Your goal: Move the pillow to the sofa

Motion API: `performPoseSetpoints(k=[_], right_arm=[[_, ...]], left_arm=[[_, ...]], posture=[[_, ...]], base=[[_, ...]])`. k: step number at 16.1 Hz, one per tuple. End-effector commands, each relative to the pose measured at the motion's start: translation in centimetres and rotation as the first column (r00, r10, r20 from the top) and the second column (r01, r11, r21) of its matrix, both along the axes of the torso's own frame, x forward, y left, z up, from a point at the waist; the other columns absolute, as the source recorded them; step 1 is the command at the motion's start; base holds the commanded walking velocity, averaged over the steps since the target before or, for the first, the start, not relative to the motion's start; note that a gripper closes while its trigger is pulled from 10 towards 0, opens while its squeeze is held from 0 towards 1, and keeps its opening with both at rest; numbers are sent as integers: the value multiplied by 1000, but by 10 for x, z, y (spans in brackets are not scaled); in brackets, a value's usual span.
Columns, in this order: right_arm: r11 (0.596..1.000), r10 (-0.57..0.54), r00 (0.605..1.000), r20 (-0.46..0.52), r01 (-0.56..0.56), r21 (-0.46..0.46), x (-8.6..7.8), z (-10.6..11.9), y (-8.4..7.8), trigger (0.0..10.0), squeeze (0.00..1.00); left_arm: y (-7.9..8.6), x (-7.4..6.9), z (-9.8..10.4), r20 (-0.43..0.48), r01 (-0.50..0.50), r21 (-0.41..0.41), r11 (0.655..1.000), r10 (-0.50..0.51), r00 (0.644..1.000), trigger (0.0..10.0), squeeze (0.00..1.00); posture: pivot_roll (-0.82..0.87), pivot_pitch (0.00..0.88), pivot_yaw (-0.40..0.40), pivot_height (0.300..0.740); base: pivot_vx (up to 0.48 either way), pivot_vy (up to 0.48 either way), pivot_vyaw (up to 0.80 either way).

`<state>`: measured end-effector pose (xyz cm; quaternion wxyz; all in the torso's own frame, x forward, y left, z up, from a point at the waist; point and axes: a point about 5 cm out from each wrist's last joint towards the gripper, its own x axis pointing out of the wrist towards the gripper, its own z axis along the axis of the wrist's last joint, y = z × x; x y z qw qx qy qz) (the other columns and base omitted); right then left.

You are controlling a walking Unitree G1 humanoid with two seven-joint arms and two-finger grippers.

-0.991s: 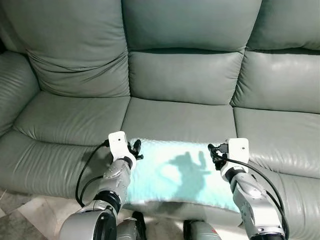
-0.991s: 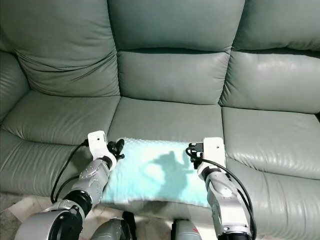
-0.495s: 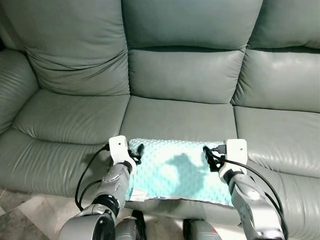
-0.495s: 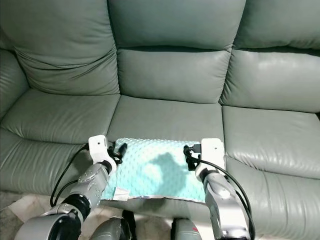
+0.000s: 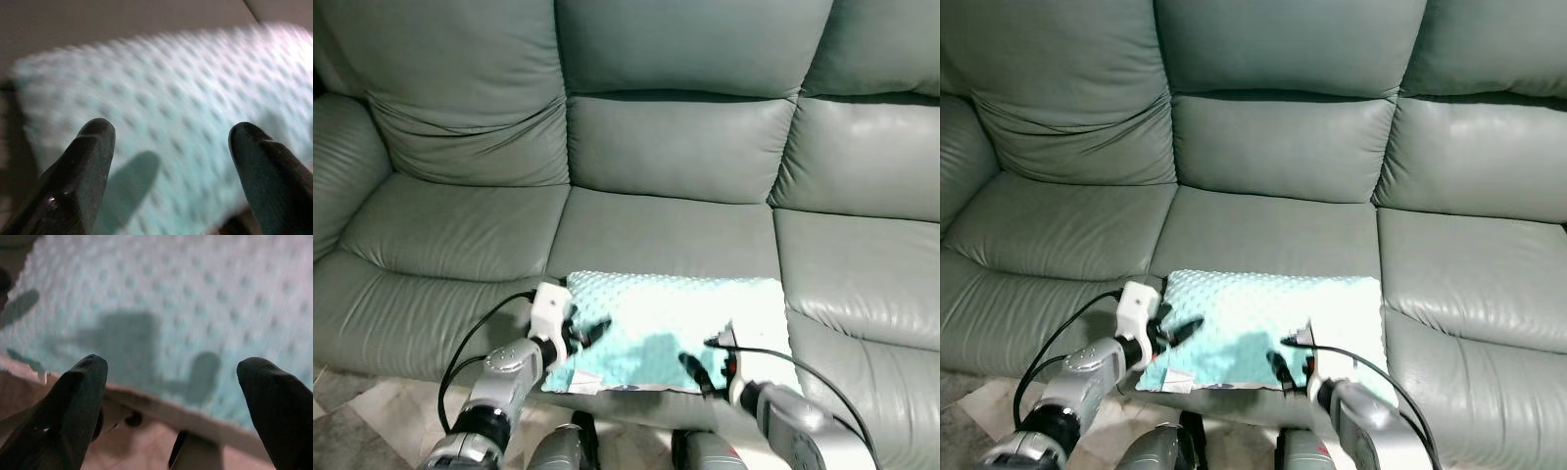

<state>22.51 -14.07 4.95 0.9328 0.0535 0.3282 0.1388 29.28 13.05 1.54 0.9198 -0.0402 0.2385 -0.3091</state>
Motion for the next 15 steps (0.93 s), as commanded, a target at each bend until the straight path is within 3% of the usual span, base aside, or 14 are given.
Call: performPoseSetpoints(k=[1, 3, 4, 6, 9, 13, 14, 15], right_arm=[[1000, 4, 999, -45, -3, 26, -6, -4, 5, 10000, 1000], [998, 60, 997, -48, -58, 34, -4, -1, 13, 10000, 1000], [986, 161, 987, -16, -161, -34, -2, 2, 17, 10000, 1000], [973, 227, 973, -38, -228, -25, -8, 1, 22, 10000, 1000], [972, 234, 969, -82, -236, -15, -17, -5, 21, 10000, 1000], [960, 281, 947, -155, -279, 36, -32, -11, 24, 10000, 1000], [957, 288, 943, -168, -286, 41, -34, -14, 25, 10000, 0], [961, 275, 946, -174, -273, 37, -33, -17, 23, 10000, 0]], left_arm=[[-3, -14, -11, -69, 99, 30, 995, -97, 993, 10000, 1000], [-11, -19, -9, -95, 226, 41, 973, -221, 971, 10000, 1000], [-16, -23, -4, -99, 335, 71, 939, -328, 940, 10000, 1000], [-19, -33, 0, -147, 449, 90, 889, -434, 889, 10000, 1000], [-13, -47, -5, -229, 556, 145, 818, -519, 823, 10000, 1000], [-4, -56, -1, -295, 596, 182, 782, -535, 792, 10000, 1000], [-1, -60, -2, -332, 630, 191, 753, -554, 763, 10000, 882], [-1, -62, -3, -350, 641, 193, 743, -559, 752, 10000, 0]], posture=[[-92, 202, 91, 740], [-88, 193, 89, 740], [-89, 193, 88, 740], [-86, 180, 90, 740], [-81, 185, 95, 740], [-82, 212, 99, 740], [-79, 223, 102, 740], [-79, 230, 103, 740]], base=[[0, 0, 0], [0, 0, 0], [0, 0, 0], [0, 0, 0], [0, 0, 0], [0, 0, 0], [0, 0, 0], [0, 0, 0]])
